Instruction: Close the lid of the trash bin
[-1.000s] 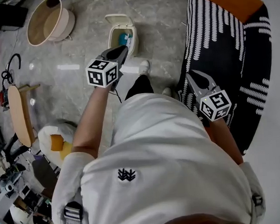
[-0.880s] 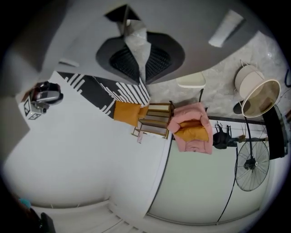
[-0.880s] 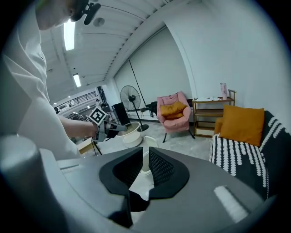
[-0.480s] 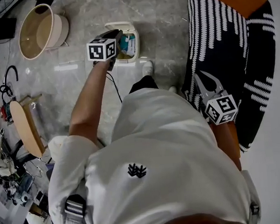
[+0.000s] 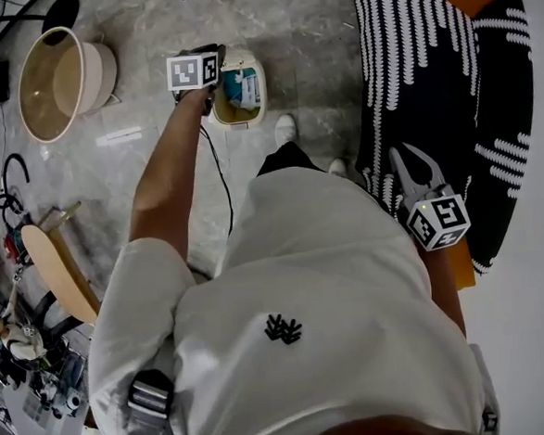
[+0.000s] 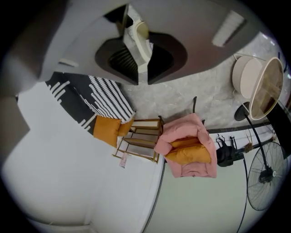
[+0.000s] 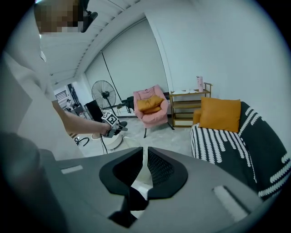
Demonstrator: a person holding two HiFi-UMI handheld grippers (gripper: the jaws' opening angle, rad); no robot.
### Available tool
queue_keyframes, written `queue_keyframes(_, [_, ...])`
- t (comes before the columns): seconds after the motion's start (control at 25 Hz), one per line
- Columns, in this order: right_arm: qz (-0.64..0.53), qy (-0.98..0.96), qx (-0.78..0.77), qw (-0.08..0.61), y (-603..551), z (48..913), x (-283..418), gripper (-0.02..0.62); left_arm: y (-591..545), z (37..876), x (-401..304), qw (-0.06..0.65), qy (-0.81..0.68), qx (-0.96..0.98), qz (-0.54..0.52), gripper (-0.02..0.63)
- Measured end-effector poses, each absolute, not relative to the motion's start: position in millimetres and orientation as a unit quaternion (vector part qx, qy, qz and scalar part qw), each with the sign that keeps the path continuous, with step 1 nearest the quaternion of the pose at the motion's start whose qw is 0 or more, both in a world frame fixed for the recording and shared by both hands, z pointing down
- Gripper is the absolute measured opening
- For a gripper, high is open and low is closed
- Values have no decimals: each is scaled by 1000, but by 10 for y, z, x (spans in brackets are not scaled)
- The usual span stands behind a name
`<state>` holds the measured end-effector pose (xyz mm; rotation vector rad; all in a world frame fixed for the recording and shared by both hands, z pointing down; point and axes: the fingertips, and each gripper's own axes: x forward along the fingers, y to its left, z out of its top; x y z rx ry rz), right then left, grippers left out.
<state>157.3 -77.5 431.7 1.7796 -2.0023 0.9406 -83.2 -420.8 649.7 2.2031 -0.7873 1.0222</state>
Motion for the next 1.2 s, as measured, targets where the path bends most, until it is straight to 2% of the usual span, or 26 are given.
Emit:
queue_keyframes(0.68, [360, -651, 645, 172, -766, 4363, 1644, 21, -4531, 7495, -946, 318, -279, 765, 485, 115])
queue_keyframes(1.2, [362, -661, 635, 171, -831, 4368, 1629, 21, -4329, 7557, -987, 327, -273, 752, 503, 115])
